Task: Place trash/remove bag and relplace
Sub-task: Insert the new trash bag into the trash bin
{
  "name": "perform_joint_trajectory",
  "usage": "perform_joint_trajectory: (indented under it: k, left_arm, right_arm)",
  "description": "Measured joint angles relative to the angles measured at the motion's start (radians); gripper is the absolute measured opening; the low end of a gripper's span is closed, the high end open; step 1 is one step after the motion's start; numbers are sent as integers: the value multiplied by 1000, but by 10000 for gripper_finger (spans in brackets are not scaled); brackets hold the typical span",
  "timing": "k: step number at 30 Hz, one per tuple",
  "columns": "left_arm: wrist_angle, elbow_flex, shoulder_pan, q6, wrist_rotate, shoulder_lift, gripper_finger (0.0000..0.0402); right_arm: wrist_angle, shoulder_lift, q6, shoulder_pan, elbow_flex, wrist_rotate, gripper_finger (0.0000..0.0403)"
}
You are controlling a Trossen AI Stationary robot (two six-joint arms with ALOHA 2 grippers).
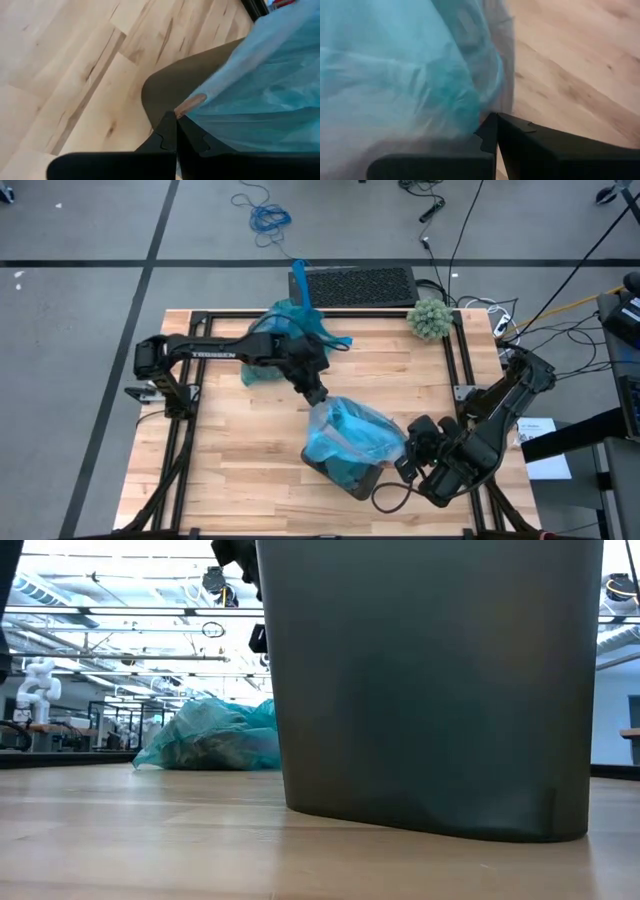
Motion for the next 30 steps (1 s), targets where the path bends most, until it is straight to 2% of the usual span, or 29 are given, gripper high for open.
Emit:
perform_joint_trajectory:
  k: [4, 11, 21, 27, 30]
  left_arm:
    - [2, 0, 0, 0, 1, 6, 0]
    - [5, 0, -4, 1, 2, 5, 0]
    - [6, 0, -27, 11, -23, 5, 0]
    - [-1, 0, -45, 38, -36, 5, 2]
    - [-1, 0, -56, 61, -41, 5, 17]
  right_arm:
    - [58, 1, -31, 21, -75, -41, 0]
    - [142, 1, -54, 53, -180, -24, 0]
    - [304, 1, -118, 23, -311, -15, 0]
    - [371, 1, -165, 24, -286, -14, 0]
    - [370, 1, -175, 24, -253, -12, 4]
